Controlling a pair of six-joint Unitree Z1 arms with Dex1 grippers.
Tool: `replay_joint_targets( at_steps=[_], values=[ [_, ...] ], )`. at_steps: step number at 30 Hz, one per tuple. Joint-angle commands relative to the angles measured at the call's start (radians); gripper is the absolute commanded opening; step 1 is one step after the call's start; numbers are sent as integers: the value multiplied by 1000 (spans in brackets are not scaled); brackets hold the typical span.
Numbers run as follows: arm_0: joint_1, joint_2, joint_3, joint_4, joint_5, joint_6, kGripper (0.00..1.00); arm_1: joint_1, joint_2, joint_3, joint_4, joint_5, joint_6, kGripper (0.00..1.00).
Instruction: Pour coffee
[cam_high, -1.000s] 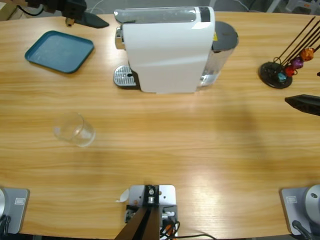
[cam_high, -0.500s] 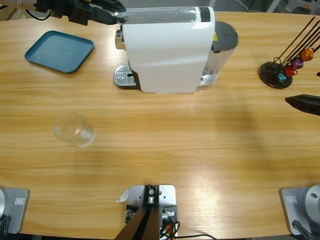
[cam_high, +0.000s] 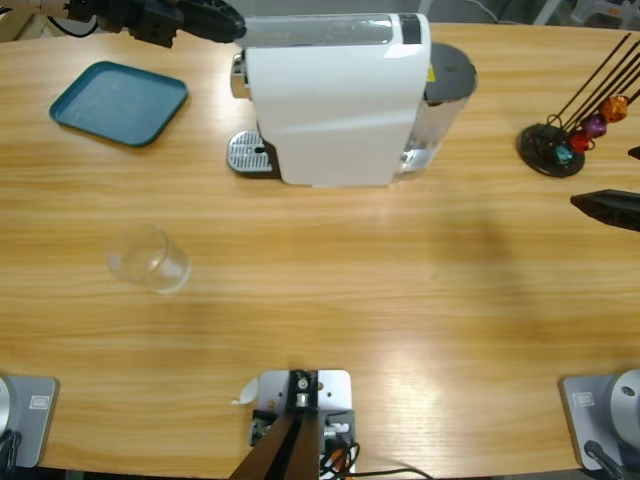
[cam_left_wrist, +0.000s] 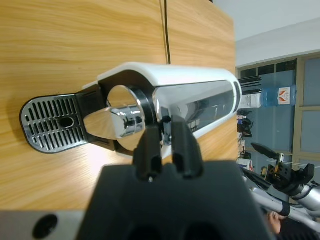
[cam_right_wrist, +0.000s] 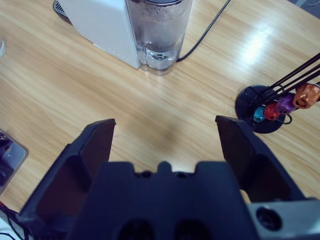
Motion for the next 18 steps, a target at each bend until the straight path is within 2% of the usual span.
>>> replay_joint_targets(
  at_steps=[1, 8, 11, 12, 13, 14, 15, 18],
  values=[
    [-14, -70, -121, -7, -8, -28, 0, 11, 9, 4, 11, 17, -10, 885],
    [-27, -91, -132, -9, -18, -36, 0, 11, 3, 5, 11, 18, -11, 890],
    [-36, -91, -127, -65, -100, -22, 7, 12, -10, 9, 11, -18, -5, 895],
    [-41, -89, -121, -97, -143, 3, 411, 12, -20, 10, 12, -52, -4, 895],
    [-48, -92, -117, -107, -167, 53, 871, 12, -39, 9, 11, -91, -3, 895],
    [-57, -104, -105, -108, -168, 125, 980, 12, -62, 1, 6, -141, 7, 895],
    [-66, -121, -81, -108, -157, 201, 989, 12, -74, -6, 2, -176, 20, 891],
    [-133, -216, 62, -102, -9, 476, 989, 9, -64, 14, -45, -290, 86, 881]
  ],
)
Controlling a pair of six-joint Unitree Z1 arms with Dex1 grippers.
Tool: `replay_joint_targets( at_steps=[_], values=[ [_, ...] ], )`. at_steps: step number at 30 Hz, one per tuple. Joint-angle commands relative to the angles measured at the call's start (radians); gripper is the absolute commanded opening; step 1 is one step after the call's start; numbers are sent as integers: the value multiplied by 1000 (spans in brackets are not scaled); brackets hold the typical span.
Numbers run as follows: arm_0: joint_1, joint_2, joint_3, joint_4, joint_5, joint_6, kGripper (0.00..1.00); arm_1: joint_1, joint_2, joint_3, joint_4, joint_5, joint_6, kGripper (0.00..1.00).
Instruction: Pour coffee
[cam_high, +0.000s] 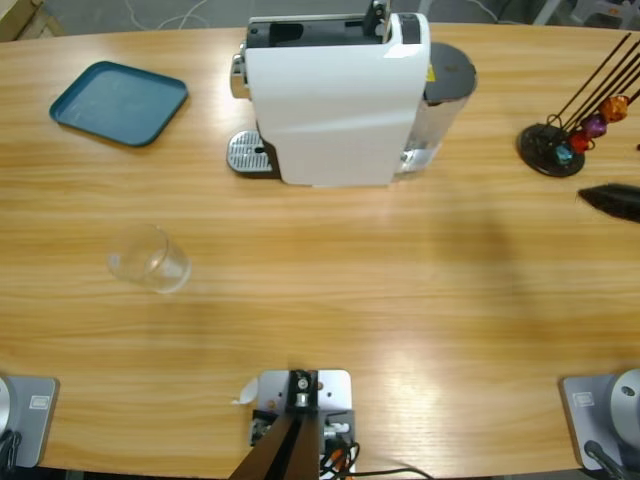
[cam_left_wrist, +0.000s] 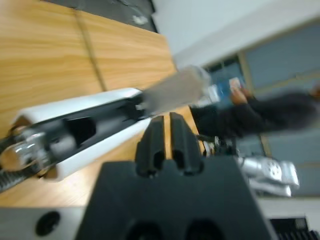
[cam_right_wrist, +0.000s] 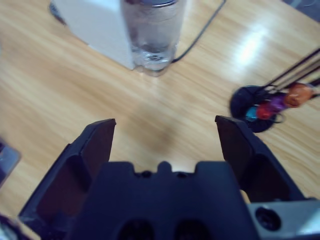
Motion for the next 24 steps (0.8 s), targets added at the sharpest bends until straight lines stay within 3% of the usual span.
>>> replay_joint_targets(
  at_steps=[1, 4, 8, 12, 19, 24],
  values=[
    [-120, -164, 243, -20, 145, 500, 989, 1, -38, 48, -91, -247, 110, 879],
    [-162, -290, 392, -1, 197, 606, 987, -41, 23, 164, -286, -246, 141, 757],
    [-194, -479, 532, 122, 295, 764, 990, -107, 129, 320, -535, -249, 175, 757],
    [-195, -618, 607, 274, 366, 913, 992, -182, 191, 388, -654, -252, 178, 757],
    [-195, -597, 634, 277, 367, 933, 991, -395, 217, 404, -717, -180, 138, 757],
    [-195, -573, 641, 264, 362, 929, 991, -472, 312, 432, -854, -93, 120, 754]
  ],
)
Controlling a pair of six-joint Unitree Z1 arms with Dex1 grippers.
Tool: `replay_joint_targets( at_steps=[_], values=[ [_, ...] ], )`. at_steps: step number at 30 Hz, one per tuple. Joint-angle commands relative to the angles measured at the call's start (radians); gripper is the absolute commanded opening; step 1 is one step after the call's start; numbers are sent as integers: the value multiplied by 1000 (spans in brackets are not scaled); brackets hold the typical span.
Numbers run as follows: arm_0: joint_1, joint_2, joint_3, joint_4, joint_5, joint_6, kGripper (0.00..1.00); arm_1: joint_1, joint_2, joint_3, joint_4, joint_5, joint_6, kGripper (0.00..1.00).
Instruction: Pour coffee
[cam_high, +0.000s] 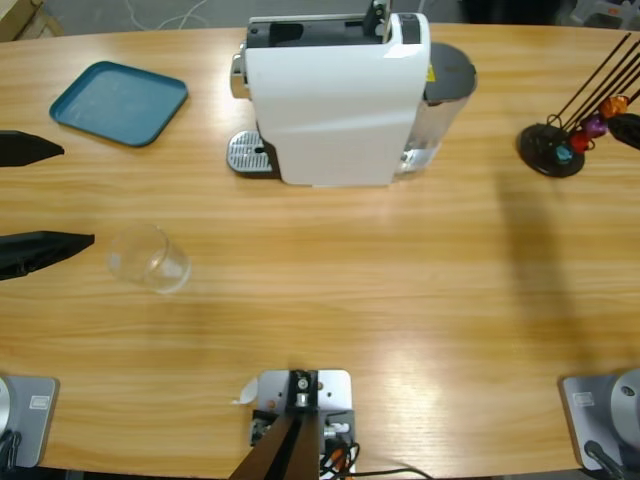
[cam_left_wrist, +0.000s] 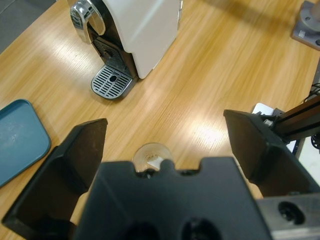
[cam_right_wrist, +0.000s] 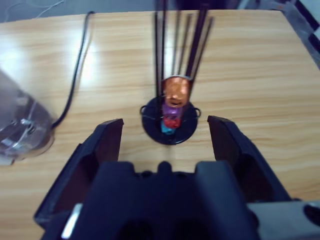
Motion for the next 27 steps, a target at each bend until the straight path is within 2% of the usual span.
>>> replay_joint_targets(
  at_steps=[1, 5, 11, 13, 17, 19, 27],
  values=[
    [-9, 22, 47, -8, 7, 5, 991, -115, 155, 67, -186, 116, -33, 751],
    [-9, 33, 54, -18, 5, -2, 991, -132, 244, 73, -288, 150, -42, 639],
    [-9, 53, 60, -42, 7, -6, 991, -180, 294, 89, -344, 180, -58, 626],
    [-9, 62, 61, -48, 7, -9, 991, -181, 294, 93, -350, 186, -64, 503],
    [-9, 68, 62, -53, 7, -10, 991, -198, 306, 104, -374, 195, -71, 495],
    [-9, 64, 60, -53, 7, -10, 991, -219, 318, 107, -400, 213, -83, 388],
    [-9, 68, 55, -68, 7, -31, 991, -235, 346, 105, -418, 235, -100, 376]
  ],
)
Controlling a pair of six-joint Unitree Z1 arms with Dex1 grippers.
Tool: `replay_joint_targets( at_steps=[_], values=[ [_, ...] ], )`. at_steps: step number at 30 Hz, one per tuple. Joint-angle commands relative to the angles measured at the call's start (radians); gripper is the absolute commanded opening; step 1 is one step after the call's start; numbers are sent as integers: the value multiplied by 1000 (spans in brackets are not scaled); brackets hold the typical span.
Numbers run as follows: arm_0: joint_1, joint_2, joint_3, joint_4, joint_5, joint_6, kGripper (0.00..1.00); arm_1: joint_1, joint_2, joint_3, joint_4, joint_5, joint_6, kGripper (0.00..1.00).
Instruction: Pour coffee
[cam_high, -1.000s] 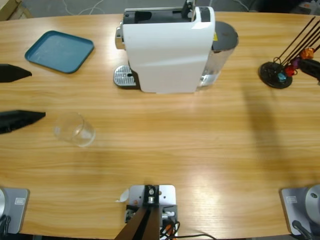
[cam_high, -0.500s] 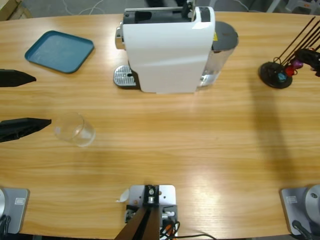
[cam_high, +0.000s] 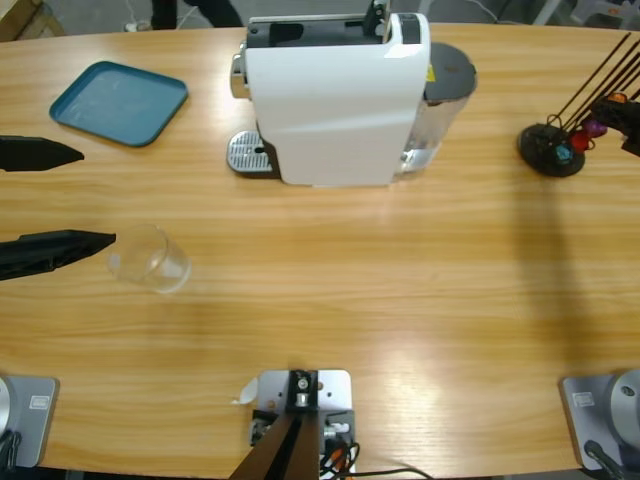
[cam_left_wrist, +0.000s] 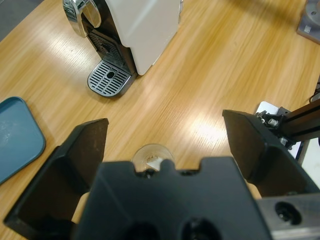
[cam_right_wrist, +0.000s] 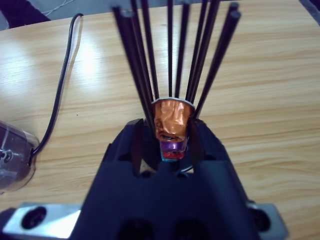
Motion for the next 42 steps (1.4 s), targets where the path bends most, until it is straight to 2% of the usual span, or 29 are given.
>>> replay_joint_targets(
  at_steps=[1, 4, 6, 12, 15, 23, 25, 33, 40, 42],
  values=[
    [-9, 27, 30, -21, 7, -28, 991, -17, 47, 30, -18, 18, -22, 375],
    [-9, 19, 35, -20, 7, -33, 991, -17, 42, 31, -17, 18, -23, 371],
    [-9, 18, 35, -20, 7, -35, 991, -17, 31, 32, -14, 18, -26, 310],
    [-9, 22, 35, -21, -2, -46, 991, -17, -28, 39, 1, 20, -31, 248],
    [-9, 19, 36, -21, -4, -51, 987, -18, -32, 39, 1, 25, -45, 140],
    [-9, -1, 48, -20, -7, -58, 987, -19, 14, 31, -27, 26, -41, 161],
    [-9, 2, 48, -20, -7, -59, 987, -19, 17, 31, -27, 24, -29, 284],
    [-9, 3, 60, -20, -11, -61, 986, -21, 29, 30, -33, 15, -25, 287],
    [-9, 1, 64, -20, -15, -66, 982, -46, 19, 30, -36, 20, -28, 260],
    [-9, 4, 67, -21, -16, -69, 982, -48, 16, 30, -36, 20, -36, 133]
  ],
)
